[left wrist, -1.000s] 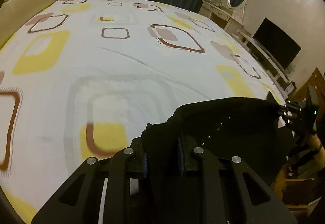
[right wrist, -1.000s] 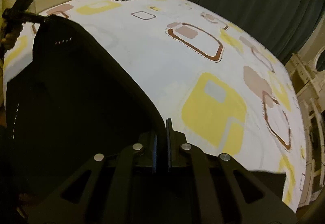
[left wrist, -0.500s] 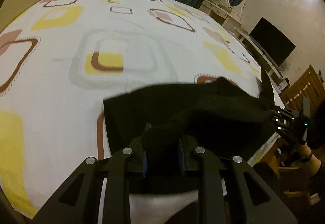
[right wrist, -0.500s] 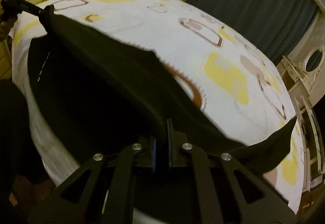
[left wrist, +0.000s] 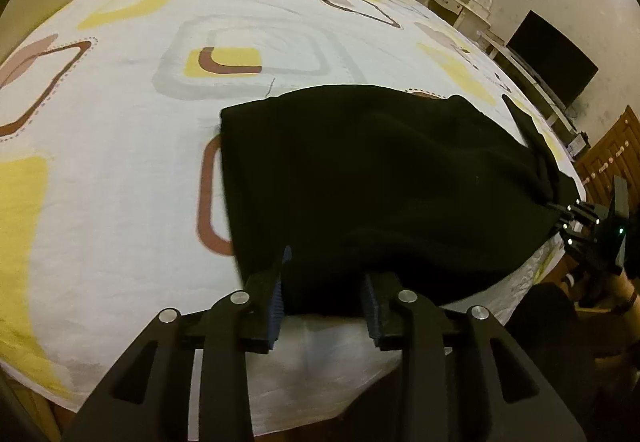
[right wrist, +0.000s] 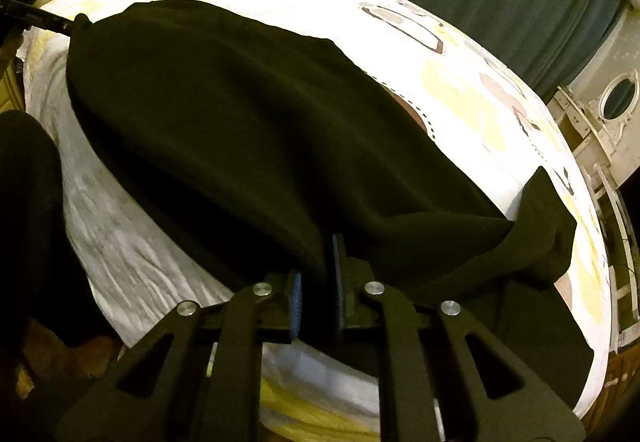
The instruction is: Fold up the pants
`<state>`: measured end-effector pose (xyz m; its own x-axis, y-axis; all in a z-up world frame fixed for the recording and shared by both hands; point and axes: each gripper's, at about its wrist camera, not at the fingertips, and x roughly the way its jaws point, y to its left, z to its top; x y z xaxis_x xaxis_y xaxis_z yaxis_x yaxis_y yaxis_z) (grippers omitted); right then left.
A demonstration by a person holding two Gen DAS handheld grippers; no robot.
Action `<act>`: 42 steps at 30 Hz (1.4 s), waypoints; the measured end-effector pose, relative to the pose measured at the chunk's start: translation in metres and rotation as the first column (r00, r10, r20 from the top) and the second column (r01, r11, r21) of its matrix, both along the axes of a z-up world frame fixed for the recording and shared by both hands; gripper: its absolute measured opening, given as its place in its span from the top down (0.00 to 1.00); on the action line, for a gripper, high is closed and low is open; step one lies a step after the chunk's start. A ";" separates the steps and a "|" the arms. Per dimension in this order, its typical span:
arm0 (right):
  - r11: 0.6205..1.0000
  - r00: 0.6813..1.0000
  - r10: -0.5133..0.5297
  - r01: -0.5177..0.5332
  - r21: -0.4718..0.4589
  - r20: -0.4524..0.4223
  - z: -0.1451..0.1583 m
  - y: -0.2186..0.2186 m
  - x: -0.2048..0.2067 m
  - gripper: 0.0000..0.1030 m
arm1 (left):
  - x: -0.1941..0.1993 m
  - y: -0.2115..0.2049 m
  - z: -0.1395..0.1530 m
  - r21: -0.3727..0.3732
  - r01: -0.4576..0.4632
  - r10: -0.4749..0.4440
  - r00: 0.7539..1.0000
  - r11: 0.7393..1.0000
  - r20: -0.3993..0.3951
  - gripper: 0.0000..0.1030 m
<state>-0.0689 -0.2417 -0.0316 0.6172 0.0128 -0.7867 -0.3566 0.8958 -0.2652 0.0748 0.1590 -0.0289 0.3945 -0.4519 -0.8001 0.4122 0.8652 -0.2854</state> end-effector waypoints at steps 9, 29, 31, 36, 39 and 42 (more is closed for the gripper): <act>0.969 0.994 -0.072 0.089 0.230 -0.079 0.026 -0.044 -0.028 0.65 | -0.019 0.033 0.008 0.070 -0.045 0.043 0.999 0.997 0.029 0.64; 0.327 0.566 -0.758 0.759 0.563 -0.324 -0.010 -0.517 -0.051 0.44 | 0.019 -0.107 0.037 0.040 -0.065 0.062 0.996 0.997 0.062 0.48; 0.376 0.596 -0.735 0.756 0.536 -0.325 -0.017 -0.512 -0.043 0.56 | 0.021 -0.121 0.028 0.050 -0.069 0.067 0.997 0.996 0.041 0.48; 0.466 0.628 -0.734 0.742 0.483 -0.258 -0.003 -0.511 -0.033 0.94 | 0.022 -0.142 0.013 0.081 -0.085 0.083 0.996 0.993 0.023 0.48; 0.419 0.593 -0.746 0.772 0.478 -0.304 -0.022 -0.523 -0.038 0.93 | 0.022 -0.146 0.007 0.078 -0.095 0.093 0.995 0.992 0.019 0.48; 0.292 0.532 -0.778 0.778 0.556 -0.334 -0.020 -0.539 -0.050 0.86 | 0.022 -0.144 0.004 0.055 -0.110 0.109 0.994 0.992 0.017 0.46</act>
